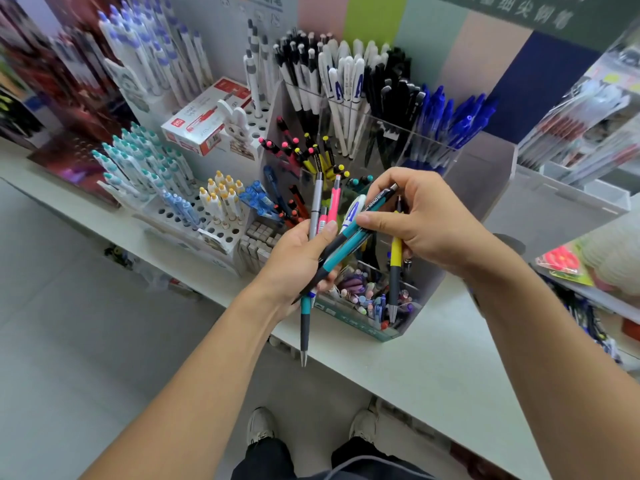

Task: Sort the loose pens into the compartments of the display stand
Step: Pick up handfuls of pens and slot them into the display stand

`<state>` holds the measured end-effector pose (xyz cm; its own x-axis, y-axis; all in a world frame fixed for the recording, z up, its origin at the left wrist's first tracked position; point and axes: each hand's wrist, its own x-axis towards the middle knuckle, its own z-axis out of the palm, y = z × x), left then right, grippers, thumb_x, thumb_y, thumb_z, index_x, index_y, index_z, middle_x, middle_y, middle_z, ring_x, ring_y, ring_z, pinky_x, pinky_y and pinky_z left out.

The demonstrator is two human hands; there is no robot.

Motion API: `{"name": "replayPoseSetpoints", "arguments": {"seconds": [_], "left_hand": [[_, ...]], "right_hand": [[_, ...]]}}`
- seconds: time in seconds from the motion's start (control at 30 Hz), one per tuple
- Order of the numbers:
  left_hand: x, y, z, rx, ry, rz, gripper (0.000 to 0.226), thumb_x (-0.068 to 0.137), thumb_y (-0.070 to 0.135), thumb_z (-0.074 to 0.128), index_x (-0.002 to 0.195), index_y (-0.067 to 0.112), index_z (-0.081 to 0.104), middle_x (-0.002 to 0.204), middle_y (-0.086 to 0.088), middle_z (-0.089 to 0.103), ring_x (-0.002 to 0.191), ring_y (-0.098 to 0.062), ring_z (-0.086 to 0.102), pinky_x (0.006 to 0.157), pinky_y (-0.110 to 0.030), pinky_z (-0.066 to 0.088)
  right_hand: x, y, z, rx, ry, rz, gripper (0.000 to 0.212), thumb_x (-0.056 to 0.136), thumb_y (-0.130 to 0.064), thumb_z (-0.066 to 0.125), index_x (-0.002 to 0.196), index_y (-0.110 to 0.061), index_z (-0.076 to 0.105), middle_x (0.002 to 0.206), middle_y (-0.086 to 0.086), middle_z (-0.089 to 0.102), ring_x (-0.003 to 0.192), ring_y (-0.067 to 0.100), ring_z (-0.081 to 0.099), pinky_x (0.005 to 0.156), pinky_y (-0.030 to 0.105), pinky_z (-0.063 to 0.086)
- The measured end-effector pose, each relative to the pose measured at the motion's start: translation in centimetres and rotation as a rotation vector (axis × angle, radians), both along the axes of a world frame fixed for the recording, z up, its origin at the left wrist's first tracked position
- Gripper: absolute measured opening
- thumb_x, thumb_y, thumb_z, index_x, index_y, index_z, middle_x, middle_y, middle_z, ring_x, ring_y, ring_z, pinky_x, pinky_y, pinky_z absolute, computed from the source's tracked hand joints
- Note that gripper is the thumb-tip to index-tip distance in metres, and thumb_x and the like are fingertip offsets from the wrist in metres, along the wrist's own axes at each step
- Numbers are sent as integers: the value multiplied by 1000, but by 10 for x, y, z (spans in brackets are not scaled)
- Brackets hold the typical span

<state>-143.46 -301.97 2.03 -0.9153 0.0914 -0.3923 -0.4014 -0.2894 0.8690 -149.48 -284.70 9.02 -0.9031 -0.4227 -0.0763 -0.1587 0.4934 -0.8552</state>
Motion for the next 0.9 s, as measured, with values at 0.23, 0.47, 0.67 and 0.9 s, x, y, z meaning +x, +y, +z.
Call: {"name": "replayPoseSetpoints", "arguments": {"seconds": [0.23, 0.47, 0.67, 0.9], "left_hand": [[1, 2, -6, 61, 46, -23, 13, 105, 23, 51, 111, 12, 55, 68, 1, 57, 50, -12, 51, 39, -20, 40], [-15, -10, -11, -76, 165, 222, 10, 105, 20, 50, 105, 11, 48, 78, -2, 53, 50, -10, 42, 39, -22, 35], [-24, -21, -3, -50, 226, 172, 8, 104, 19, 54, 102, 13, 50, 81, 0, 57, 54, -11, 43, 42, -21, 35], [-26, -25, -4, 4, 175, 238, 7, 104, 19, 54, 105, 12, 51, 76, 2, 60, 53, -10, 44, 41, -19, 36]], "right_hand": [[-8, 0, 4, 247, -58, 83, 16, 85, -23, 79, 91, -18, 66, 55, -5, 61, 40, 11, 52, 39, 29, 47], [-15, 33, 62, 326, 457, -129, 19, 82, -24, 82, 91, -20, 66, 77, -9, 62, 61, -3, 55, 60, 9, 42], [-28, 30, 85, 427, 777, -193, 26, 87, -28, 77, 103, -14, 64, 91, 1, 63, 77, 17, 55, 74, 26, 42], [-66, -13, 24, 720, 502, 102, 23, 88, -20, 77, 104, -10, 64, 101, 14, 68, 90, 33, 64, 81, 44, 55]]}}
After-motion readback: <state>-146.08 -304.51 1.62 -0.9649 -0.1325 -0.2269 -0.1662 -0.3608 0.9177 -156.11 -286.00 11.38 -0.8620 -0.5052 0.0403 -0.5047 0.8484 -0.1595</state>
